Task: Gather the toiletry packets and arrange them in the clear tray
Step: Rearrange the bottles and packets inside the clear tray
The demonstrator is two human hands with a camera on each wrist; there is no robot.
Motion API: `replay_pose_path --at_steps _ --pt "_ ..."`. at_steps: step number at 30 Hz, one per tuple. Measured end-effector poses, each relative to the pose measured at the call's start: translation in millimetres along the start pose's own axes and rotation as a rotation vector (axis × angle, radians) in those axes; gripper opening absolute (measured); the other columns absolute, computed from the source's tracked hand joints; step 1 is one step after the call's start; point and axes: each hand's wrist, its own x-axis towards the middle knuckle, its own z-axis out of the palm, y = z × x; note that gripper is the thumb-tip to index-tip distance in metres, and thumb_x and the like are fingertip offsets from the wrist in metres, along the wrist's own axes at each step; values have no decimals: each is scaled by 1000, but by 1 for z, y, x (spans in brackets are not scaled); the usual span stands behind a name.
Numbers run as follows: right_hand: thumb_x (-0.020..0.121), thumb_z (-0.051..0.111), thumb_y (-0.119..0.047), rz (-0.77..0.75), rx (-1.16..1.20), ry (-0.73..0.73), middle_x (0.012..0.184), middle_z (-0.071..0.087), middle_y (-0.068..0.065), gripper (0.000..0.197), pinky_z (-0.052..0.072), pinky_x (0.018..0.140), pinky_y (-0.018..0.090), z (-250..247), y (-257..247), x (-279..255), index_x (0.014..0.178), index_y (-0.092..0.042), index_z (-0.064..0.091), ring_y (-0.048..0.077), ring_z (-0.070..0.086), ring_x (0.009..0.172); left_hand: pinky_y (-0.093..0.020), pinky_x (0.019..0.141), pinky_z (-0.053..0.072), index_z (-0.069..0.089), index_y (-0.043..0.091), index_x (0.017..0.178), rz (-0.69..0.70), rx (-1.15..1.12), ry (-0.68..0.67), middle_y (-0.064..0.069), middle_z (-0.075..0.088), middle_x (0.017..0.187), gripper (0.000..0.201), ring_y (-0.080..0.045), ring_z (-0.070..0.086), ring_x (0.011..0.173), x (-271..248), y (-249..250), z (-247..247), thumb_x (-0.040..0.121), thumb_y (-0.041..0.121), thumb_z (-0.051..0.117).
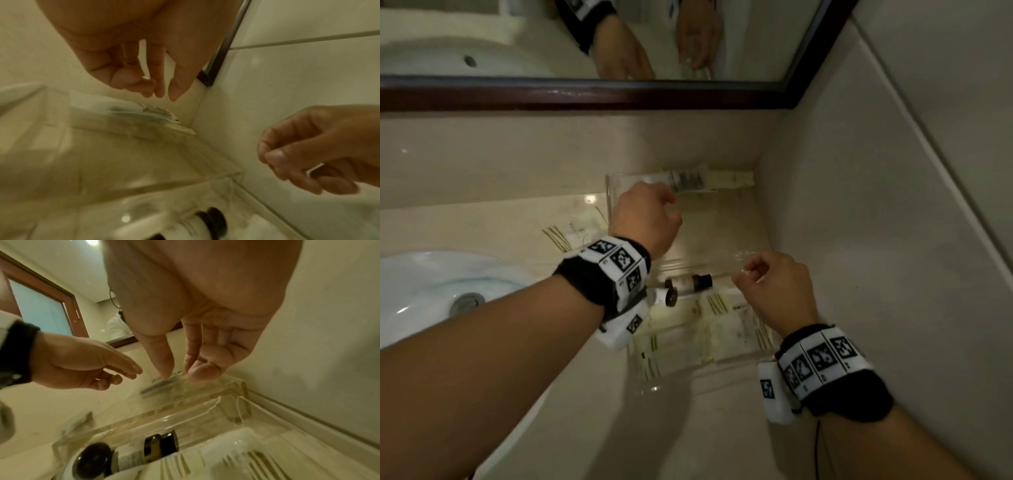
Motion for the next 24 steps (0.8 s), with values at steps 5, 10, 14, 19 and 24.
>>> replay_pose_path --at_steps 5,10,14,19,24 --pt "79 70 -36 -18 0 8 69 62 -16 11 54 74 28 -1 -5 8 85 -27 68 11 65 78 -43 90 49 57 27 129 -38 188 -38 -6 50 136 48 -31 55 116 31 -11 0 83 27 71" --pt "80 71 -37 -21 10 12 72 65 -14 14 55 74 29 -2 3 10 88 -25 69 9 66 77 -49 86 53 50 27 135 -15 328 -103 -8 55 131 55 -36 57 114 41 -14 3 83 24 68" --pt "82 71 -38 0 -2 13 72 64 -15 13 55 75 29 -5 11 9 89 -27 68 11 66 78 -43 75 50 59 23 126 28 382 -40 -11 63 117 38 -40 62 101 42 -12 5 88 19 58" --pt "82 70 -39 17 20 23 74 66 -13 16 57 74 30 -4 15 5 89 -25 69 9 65 75 -36 66 41 69 19 105 49 410 -14 -14 68 101 23 -37 64 89 39 -7 -1 93 18 50" --pt "83 71 -39 -2 28 22 75 65 -13 17 55 74 28 -6 12 2 90 -24 69 10 65 76 -39 65 45 66 21 106 81 318 20 -10 65 95 20 -33 56 82 28 -4 -5 97 28 48"
